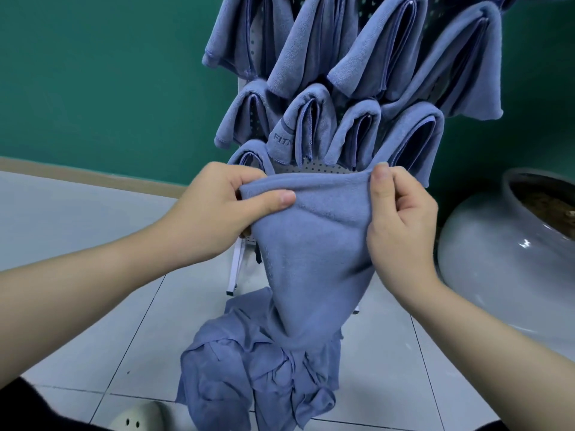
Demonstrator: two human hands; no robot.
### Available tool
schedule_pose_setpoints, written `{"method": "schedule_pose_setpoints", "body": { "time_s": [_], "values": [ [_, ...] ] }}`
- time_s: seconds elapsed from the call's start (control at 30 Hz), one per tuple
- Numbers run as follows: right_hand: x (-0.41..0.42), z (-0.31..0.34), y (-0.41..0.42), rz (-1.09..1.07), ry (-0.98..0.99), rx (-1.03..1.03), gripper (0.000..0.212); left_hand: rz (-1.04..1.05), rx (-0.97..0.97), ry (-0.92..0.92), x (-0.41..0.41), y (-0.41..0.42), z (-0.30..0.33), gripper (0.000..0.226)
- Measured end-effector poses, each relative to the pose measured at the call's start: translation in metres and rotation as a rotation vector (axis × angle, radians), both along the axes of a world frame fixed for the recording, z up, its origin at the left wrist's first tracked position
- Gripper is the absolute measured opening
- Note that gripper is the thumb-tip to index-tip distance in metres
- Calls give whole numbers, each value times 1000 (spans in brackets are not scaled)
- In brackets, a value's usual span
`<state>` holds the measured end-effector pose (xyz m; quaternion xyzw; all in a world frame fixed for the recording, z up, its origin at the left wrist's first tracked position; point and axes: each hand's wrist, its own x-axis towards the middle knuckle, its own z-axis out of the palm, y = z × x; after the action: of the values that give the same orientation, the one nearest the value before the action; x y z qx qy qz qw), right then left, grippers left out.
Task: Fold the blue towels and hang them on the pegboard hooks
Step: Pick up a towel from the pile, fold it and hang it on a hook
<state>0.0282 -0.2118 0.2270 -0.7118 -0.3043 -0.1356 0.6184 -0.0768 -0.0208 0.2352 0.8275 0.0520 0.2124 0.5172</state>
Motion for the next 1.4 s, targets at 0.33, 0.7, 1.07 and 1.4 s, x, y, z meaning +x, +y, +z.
{"method": "schedule_pose_setpoints", "body": {
  "time_s": [0.33,0.7,1.07,1.4],
  "values": [
    [-10,20,-5,454,559,70,30,29,-402,-54,0,6,7,47],
    [-3,15,5,308,523,93,30,-87,-316,16,6,-4,-9,37],
    [-2,6,14,177,506,6,44,184,-230,-5,18,-7,-27,18],
    [-32,-10,42,193,681,35,66,419,-102,-79,37,-10,-35,21]
  ]
}}
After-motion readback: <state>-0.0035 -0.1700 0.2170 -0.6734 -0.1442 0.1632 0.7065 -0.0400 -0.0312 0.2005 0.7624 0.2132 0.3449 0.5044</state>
